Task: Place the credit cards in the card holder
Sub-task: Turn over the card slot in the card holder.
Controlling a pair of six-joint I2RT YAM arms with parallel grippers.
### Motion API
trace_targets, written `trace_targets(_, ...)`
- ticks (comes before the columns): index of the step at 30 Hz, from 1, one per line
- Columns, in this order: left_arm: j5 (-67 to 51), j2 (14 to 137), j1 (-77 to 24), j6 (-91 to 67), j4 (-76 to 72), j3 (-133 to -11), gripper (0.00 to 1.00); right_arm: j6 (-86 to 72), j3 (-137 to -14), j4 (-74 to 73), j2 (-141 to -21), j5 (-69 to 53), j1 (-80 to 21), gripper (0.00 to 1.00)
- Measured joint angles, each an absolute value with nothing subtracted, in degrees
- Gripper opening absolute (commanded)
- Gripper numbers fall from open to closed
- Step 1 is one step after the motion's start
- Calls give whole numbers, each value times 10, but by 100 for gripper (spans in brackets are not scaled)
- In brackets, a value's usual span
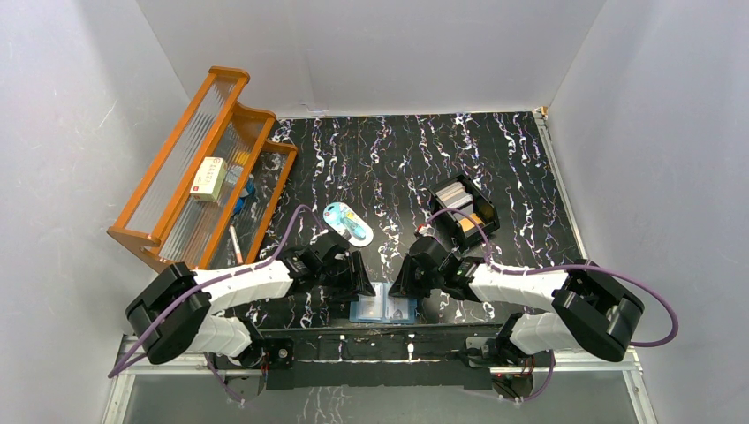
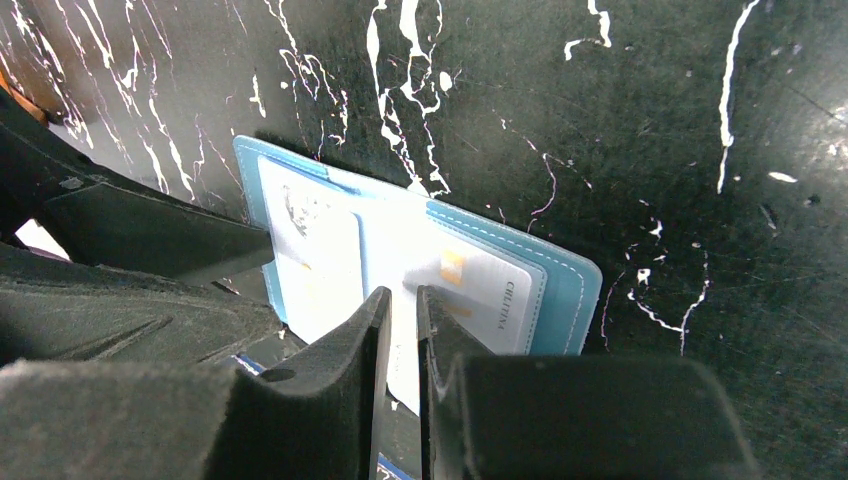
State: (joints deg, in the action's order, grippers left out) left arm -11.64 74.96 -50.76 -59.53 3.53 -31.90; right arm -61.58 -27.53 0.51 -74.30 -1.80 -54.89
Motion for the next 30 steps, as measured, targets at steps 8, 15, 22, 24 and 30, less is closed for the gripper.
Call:
trace_targets(8,-120,765,-508,-592,30,-328,53,-616,-275,6,-744,-18,-549,24)
trace_targets(15,-130,764,-508,-596,24,-328,53,-616,-275,15,-750,-20,-549,24)
trace_targets(22,-140,750,-512,-603,8,-328,53,-614,-275,18,-750,-22,-549,25)
trace_targets(24,-144,747,-513,-606,-3,-328,54,-613,-275,19,-750,-23,-549,27)
trace_targets(30,-155,740,-516,-610,-36,-327,54,-613,-269,27,-744,-23,-549,30)
